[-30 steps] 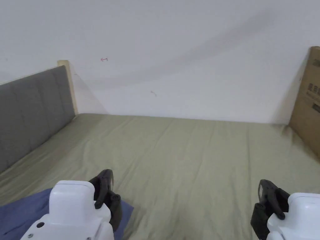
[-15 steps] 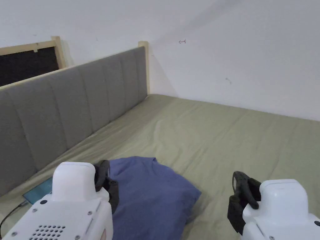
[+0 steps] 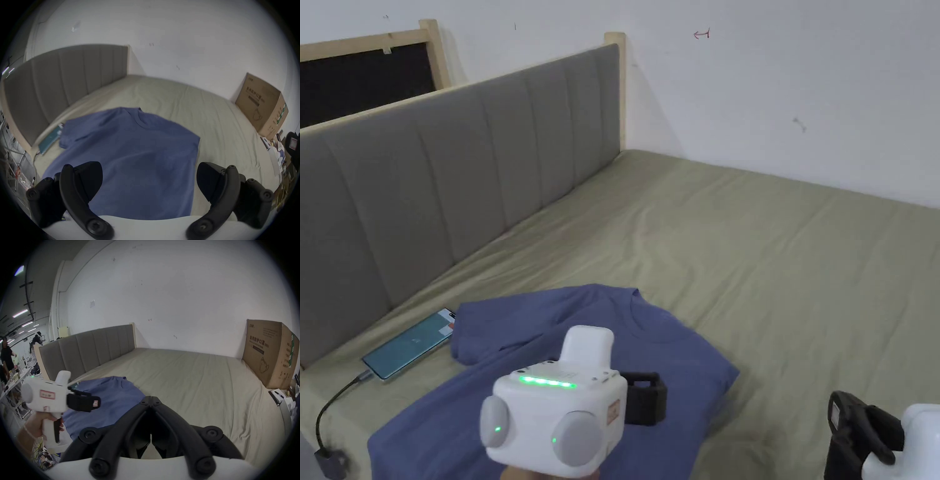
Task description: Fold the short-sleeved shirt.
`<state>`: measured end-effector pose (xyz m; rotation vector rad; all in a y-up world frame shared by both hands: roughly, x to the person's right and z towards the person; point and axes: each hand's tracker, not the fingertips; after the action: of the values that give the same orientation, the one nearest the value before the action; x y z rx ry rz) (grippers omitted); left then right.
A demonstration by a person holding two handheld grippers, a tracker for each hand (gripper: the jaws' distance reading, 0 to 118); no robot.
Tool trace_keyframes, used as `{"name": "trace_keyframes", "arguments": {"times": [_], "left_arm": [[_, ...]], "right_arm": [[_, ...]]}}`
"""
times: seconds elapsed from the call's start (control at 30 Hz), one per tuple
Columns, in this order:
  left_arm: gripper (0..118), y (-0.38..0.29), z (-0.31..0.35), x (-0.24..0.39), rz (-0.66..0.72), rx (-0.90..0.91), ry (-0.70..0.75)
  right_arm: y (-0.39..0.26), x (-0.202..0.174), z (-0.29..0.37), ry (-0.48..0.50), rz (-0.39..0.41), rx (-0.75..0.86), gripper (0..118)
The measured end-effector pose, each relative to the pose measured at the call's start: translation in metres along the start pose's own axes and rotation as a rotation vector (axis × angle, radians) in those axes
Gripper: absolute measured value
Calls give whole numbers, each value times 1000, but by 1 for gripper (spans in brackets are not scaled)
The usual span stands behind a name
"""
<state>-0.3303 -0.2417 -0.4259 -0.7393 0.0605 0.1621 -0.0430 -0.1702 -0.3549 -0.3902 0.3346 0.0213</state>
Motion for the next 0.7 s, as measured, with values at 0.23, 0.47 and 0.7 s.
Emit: {"name": "trace_keyframes", "arguments": {"times": [0.23,0.47,0.7], "left_arm": [[115,3,-111,8,85,-210,63],[113,-7,-136,17,50,-250,118],[15,-1,-113,12,90,-204,128]], "right_arm": [[-10,13,-33,12,-28,-76,0],[-21,15,-57,33,-37,-140,0],[-26,15,-58,46,-28,-166,0]]}}
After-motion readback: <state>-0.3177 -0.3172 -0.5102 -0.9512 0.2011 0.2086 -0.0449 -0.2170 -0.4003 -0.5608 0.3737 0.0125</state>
